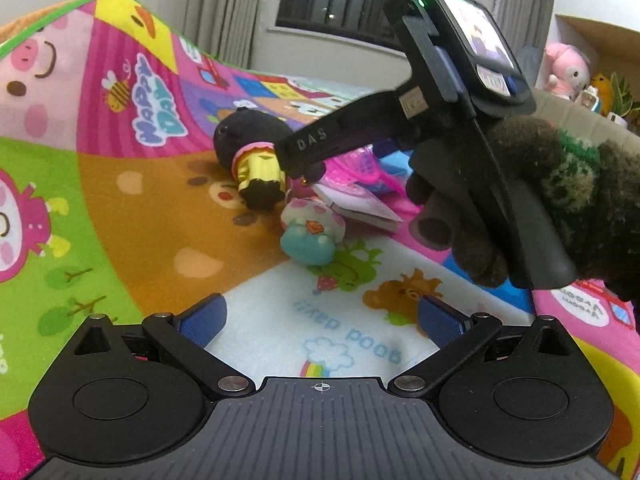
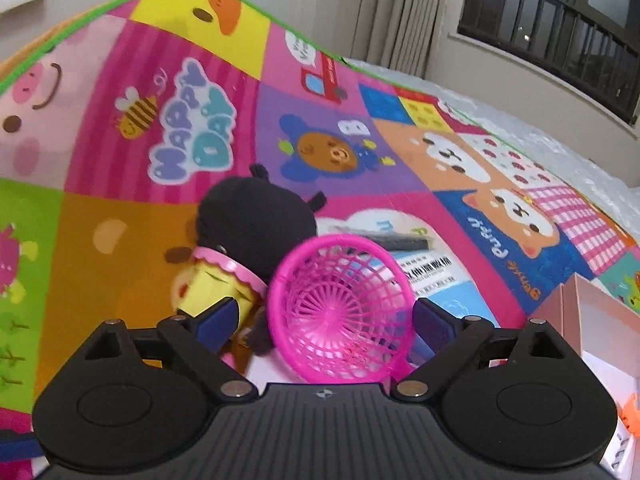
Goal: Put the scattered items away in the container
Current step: 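Grasp the blue-and-white wet-wipes pack with the right tool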
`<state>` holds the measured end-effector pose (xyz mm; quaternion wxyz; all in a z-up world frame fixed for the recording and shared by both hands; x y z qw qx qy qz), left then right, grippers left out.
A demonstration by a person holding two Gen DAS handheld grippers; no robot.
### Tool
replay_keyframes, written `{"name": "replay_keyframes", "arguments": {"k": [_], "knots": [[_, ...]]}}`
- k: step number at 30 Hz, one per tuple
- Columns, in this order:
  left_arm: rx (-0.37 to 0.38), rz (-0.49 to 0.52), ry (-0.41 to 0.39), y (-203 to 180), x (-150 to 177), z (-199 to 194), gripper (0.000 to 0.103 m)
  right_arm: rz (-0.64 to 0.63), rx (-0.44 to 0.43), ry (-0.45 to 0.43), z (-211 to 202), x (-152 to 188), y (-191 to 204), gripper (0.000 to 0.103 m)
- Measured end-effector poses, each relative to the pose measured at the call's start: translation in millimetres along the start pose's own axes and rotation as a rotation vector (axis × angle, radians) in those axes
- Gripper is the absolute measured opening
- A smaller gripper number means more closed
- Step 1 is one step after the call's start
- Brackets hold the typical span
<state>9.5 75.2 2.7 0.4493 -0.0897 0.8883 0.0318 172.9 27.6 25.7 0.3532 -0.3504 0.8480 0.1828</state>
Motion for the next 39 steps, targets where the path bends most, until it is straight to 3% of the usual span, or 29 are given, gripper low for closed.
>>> {"name": "replay_keyframes", "arguments": {"k": [3,5,9,13,15,17,21,25,28,31,35,36,37,38,39], "knots": [[0.004,0.003,-0.008,-0.3,-0.3,-1.8,0.103,0.039,-0.031,0.012,-7.5,5.3,-6.9,0.068],[0.002,0.009,-0.007,-1.2,0.1,-1.1,0.103,0.074,-0.077,0.025,-19.0,8.0,-7.2,0.025],[-0.013,0.026,0.005,-3.4,2.7,2.2,0.103,0.137,-0.136,0.044,-44.6,19.1,-1.1,0.014],[-0.012,0.039,-0.012,-5.5,1.5,-1.6,0.103,0.127,-0.198,0.043,-73.5,32.2,11.5,0.015],[-0.011,0.050,-0.017,-8.2,2.9,-2.8,0.103,0.110,-0.185,0.018,-85.5,35.5,15.5,0.032],[-0.016,0.061,-0.009,-9.9,4.6,-0.9,0.103,0.089,-0.168,-0.010,-91.7,36.6,17.2,0.057],[-0.024,0.059,0.004,-8.9,5.2,2.0,0.103,0.084,-0.102,-0.035,-83.9,34.5,9.0,0.065],[-0.010,0.055,-0.002,-7.9,4.2,-0.1,0.103,0.089,-0.014,-0.108,-70.8,7.5,-10.9,0.084],[0.003,0.042,0.013,-5.3,4.8,2.9,0.103,-0.013,0.070,-0.025,-42.8,-20.6,-27.1,0.085],[0.025,0.045,0.020,-7.4,5.5,8.4,0.103,0.002,0.087,0.084,-7.4,-38.0,-51.1,0.095],[0.033,0.057,0.015,-8.8,8.1,10.1,0.103,0.071,0.107,0.174,35.0,-33.9,-67.7,0.095],[0.039,0.055,0.013,-8.4,7.9,10.0,0.103,0.059,0.141,0.186,41.9,-30.1,-68.7,0.091],[0.041,0.052,0.014,-8.0,8.1,10.5,0.103,0.039,0.179,0.189,44.4,-26.0,-67.1,0.076],[0.041,0.052,0.015,-7.8,8.3,11.0,0.103,0.017,0.220,0.188,44.3,-23.5,-65.0,0.068],[0.040,0.054,0.014,-8.0,8.3,11.2,0.103,-0.002,0.234,0.184,39.5,-21.8,-61.6,0.066]]}}
Point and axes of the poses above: each gripper's, at about its wrist camera, not at the fingertips, and z roughly the way its jaws point, y to its left, x to its underside, the point moved 3 cm from there along z, roughly the way its jaws point, and after that the axes turned 15 degrees about -x, right-handed, at the moved point
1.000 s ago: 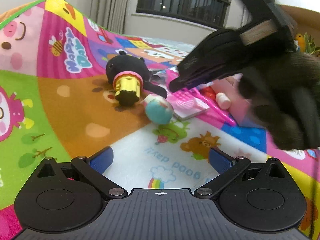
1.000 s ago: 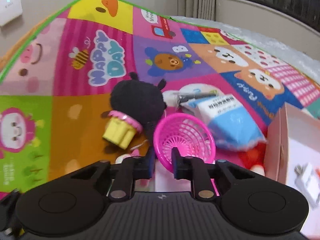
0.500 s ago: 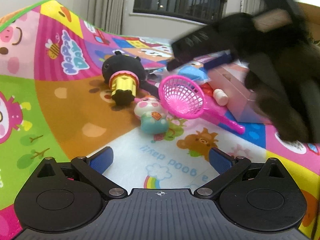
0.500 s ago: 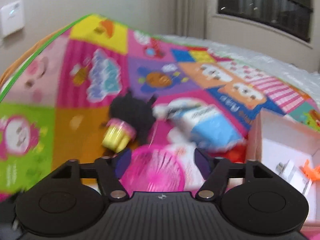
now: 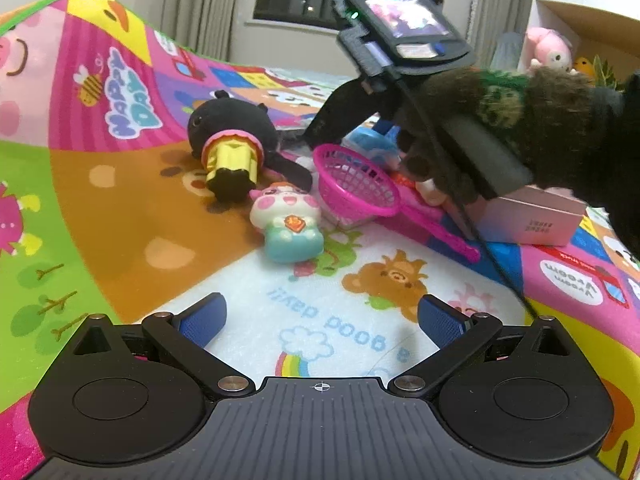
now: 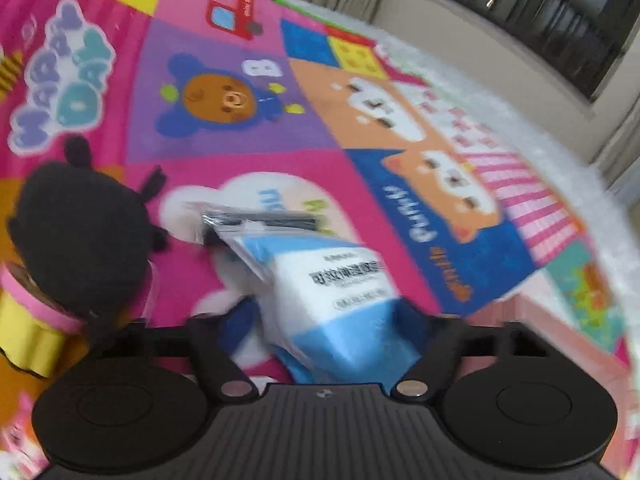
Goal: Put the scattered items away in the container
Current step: 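Grasp the blue-and-white wet-wipes pack with the right tool, then carry the wet-wipes pack toward the pink box with the right tool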
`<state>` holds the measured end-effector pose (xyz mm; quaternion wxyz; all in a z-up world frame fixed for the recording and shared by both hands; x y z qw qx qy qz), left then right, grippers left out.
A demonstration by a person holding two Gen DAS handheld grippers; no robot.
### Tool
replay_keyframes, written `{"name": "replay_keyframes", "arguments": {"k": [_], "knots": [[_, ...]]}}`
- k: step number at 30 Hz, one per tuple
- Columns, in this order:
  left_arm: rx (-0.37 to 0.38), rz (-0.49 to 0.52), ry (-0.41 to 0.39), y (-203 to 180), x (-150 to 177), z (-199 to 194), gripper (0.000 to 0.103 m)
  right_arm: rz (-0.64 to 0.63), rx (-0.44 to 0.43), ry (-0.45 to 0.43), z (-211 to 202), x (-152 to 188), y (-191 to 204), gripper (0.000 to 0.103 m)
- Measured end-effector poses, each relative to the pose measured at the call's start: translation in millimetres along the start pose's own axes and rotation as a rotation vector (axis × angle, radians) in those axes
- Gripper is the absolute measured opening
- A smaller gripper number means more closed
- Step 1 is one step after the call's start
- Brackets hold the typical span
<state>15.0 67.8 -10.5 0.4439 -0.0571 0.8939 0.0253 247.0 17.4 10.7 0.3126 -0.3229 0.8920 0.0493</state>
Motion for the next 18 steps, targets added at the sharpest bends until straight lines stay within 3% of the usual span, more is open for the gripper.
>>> {"name": "replay_keyframes", "arguments": {"k": [6,10,14,18], "knots": [[-0.010,0.009,-0.009,-2.0,1.7,-0.2,0.103,0.070,-0.142,-0.123,-84.1,20.9,5.0,0.062],[-0.030,0.032,-0.019,-6.1,3.3,-1.0,0.103,0.118,-0.238,-0.229,-167.1,64.8,1.4,0.062],[-0.068,0.074,-0.035,-13.7,6.5,-2.0,0.103,0.107,-0.185,-0.274,-220.2,134.8,-8.3,0.063],[-0.140,0.123,-0.058,-23.9,7.2,-3.7,0.103,0.155,-0.073,-0.250,-232.3,210.0,-26.4,0.063]]}}
Point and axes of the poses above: each gripper's, at about its wrist camera, not at the fingertips, and z roughly the way its jaws point, y to its left, x to its underside, the point moved 3 cm from there along z, roughly the way its jaws point, and after that the axes turned 15 degrees about -x, right-handed, at the moved point
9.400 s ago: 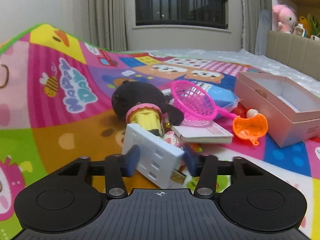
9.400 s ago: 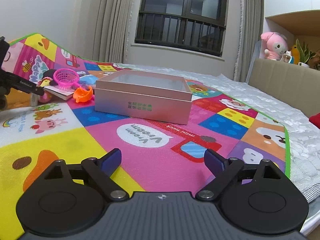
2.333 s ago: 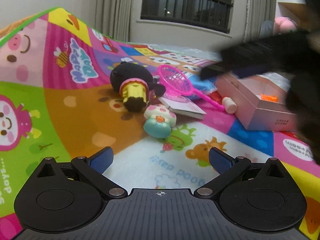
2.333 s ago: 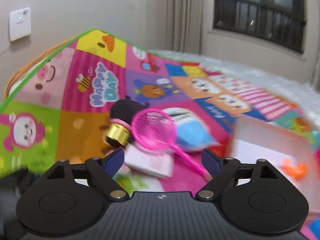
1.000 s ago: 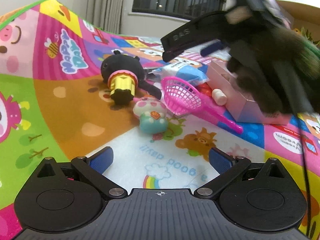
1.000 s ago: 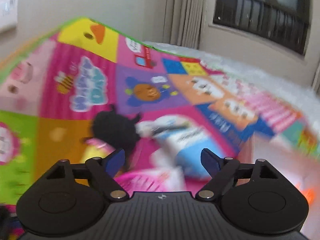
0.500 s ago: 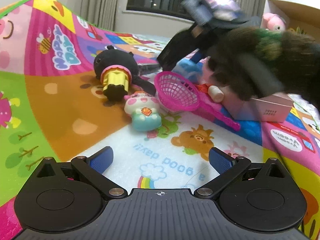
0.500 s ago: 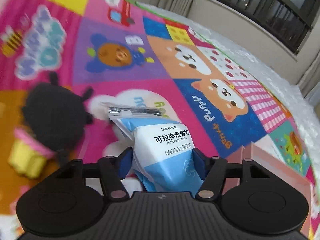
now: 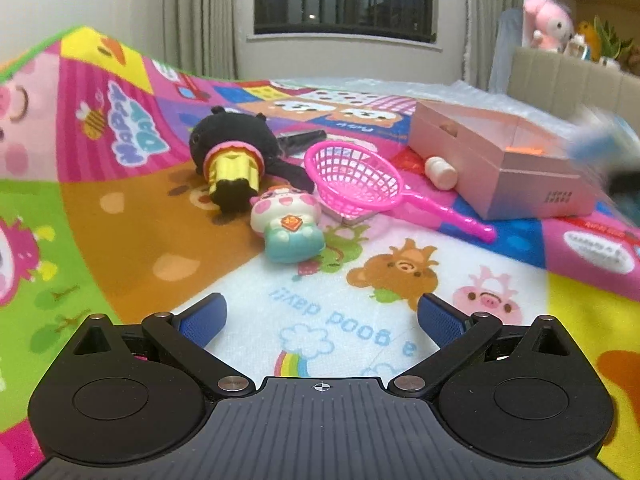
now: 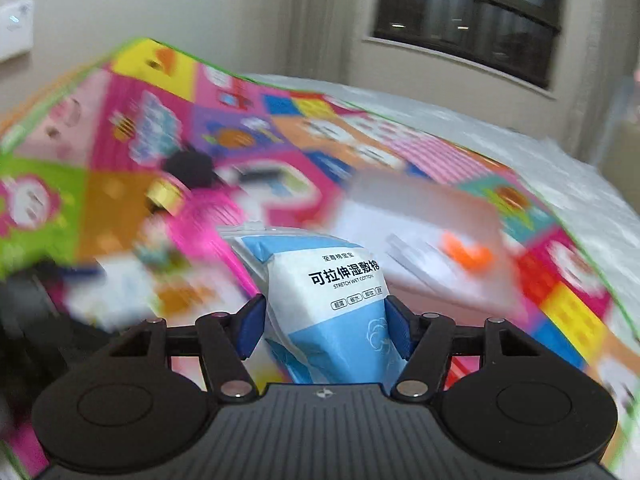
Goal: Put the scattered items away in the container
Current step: 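Carry the wet-wipes pack toward the pink box with the right tool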
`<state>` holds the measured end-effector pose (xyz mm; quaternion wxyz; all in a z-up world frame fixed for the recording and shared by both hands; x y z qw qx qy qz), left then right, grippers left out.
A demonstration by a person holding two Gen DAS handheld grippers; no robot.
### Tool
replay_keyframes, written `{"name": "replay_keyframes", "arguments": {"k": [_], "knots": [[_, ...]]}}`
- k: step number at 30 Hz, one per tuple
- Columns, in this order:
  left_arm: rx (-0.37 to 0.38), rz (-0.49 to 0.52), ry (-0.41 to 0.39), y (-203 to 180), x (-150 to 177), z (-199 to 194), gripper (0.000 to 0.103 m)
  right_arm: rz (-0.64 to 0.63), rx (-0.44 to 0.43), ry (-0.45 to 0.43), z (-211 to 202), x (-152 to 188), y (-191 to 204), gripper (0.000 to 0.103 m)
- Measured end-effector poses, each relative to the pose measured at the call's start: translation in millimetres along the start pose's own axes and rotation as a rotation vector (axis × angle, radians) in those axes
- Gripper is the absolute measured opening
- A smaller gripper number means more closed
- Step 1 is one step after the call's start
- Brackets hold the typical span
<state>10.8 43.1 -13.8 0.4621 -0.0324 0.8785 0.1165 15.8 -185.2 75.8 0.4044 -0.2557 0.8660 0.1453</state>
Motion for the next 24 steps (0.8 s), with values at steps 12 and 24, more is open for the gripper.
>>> {"name": "replay_keyframes", "arguments": {"k": [12,24], "knots": [[-0.006,-0.182,0.022,-38.6,-55.1,-11.8,0.103,-0.012,0.256,-0.302,-27.6,99.9,-23.9,0.103],[-0.197,-0.141,0.173,-81.8,-70.4,65.3,0.103,0.142,0.100,-0.235,-4.1,124.7,-45.5,0.103]]}}
Point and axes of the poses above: each gripper's, at about its wrist camera, not at the fingertips, and z roughly the way its jaws point, y to its left, x to its underside, the point moved 3 cm from there along z, roughly the way its jaws point, and after that the axes turned 15 degrees about -x, right-handed, at the moved point
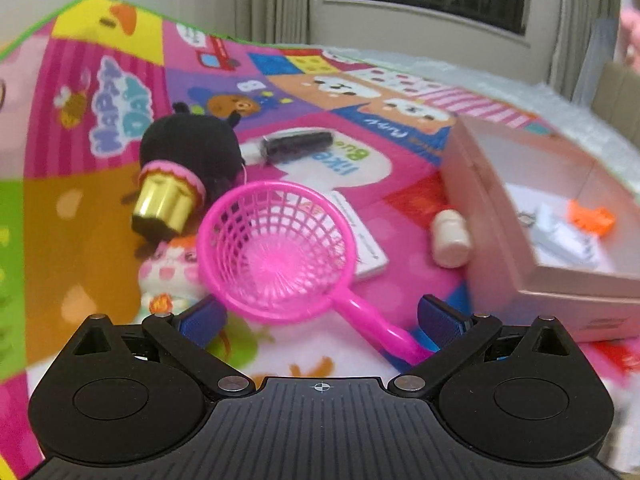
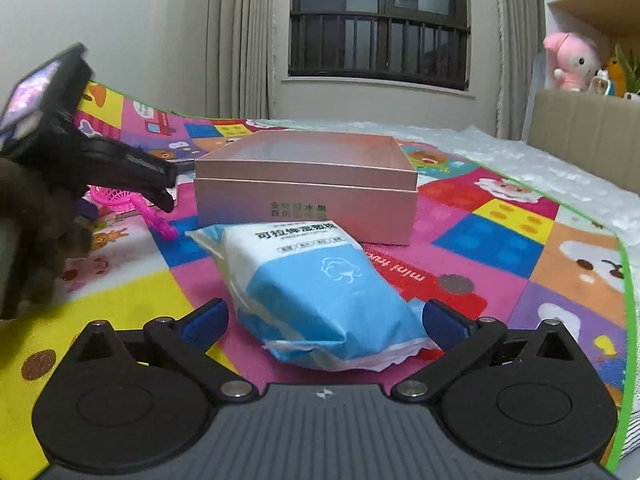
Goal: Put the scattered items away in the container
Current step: 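Carry the wet-wipes pack toward the pink box with the right tool, then grasp the pink net scoop with the left tool while the right holds the wipes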
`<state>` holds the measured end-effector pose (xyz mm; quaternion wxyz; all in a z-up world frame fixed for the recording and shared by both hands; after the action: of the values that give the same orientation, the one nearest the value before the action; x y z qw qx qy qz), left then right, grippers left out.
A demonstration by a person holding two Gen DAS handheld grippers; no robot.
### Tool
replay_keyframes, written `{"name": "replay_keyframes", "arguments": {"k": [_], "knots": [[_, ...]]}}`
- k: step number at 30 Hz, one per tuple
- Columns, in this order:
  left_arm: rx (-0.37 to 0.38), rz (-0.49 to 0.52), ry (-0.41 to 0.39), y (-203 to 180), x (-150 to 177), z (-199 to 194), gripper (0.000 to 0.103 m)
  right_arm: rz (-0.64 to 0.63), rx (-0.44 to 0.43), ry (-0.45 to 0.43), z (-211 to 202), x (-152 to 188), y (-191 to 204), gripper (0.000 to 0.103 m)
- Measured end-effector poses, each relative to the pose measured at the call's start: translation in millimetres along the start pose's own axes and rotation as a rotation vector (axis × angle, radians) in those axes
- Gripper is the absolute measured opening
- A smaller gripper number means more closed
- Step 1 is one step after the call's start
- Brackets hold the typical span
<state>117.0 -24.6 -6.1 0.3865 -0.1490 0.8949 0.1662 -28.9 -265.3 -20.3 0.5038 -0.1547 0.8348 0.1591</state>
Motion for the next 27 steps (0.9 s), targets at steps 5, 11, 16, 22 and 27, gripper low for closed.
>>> {"name": "replay_keyframes", "arguments": {"k": [5,11,16,22,27], "knots": [[0.002,0.211,-0.078,7.4,4.5,-2.6,0.103,0.039,-0.041,-0.046,-5.9,2.8,-4.5,0.103],[-0.085,0.433,-0.183,51.1,11.9,-13.1,0.103,0.054,-0.036,-0.033,-4.2,3.2,-5.9,0.103],[0.057,0.354,-0.123,76.4,10.5,-15.9,0.103,0.060,-0.054,0.014,0.9,3.4,-6.3,0.103],[0.166,0.200,-0.071,64.2,-1.8,3.8,0.103,0.115,-0.102,0.027,0.2,5.4,-13.4,0.103],[0.144,0.081,-0.020,62.8,-10.5,24.4,0.103,0.082,-0.075,0.044,3.9,6.7,-8.0,0.103]]}}
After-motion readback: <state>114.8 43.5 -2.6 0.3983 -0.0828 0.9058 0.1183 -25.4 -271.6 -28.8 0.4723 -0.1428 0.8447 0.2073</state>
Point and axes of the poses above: each gripper's, at about its wrist camera, not at the fingertips, and z roughly the way its jaws point, y to its left, x to its underside, the point moved 3 cm from there along z, roughly the way its jaws point, and after that the axes turned 15 degrees about -x, right-handed, at the moved point
